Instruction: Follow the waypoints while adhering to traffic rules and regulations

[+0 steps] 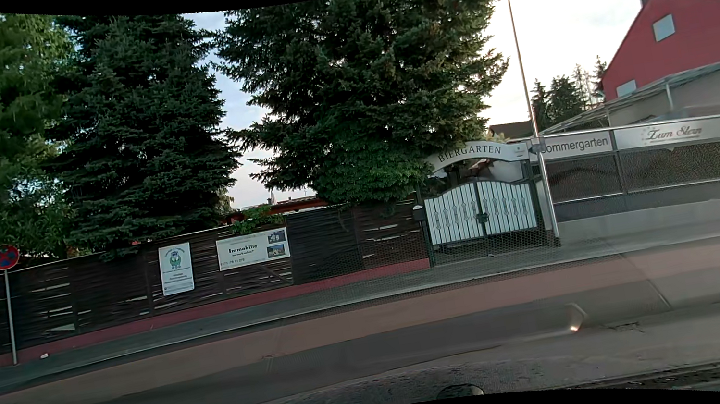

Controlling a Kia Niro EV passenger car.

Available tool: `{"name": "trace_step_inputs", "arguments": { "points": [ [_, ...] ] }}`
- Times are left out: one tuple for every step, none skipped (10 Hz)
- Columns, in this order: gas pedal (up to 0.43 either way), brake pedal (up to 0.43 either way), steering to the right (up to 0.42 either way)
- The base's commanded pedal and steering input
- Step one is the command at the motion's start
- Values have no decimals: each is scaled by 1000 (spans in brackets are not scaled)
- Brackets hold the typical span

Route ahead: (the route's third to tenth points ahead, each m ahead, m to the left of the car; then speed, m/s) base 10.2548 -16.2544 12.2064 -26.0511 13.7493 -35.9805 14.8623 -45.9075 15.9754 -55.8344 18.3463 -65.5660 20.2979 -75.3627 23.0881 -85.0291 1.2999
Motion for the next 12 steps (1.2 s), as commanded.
{"name": "trace_step_inputs", "arguments": {
  "points": [
    [0,0,400],
    [0,0,406],
    [0,0,420],
    [28,0,441],
    [59,0,459],
    [79,0,484],
    [87,0,507],
    [98,0,535],
    [98,0,560],
    [110,0,598],
    [110,0,636],
    [110,0,671]
  ]
}}
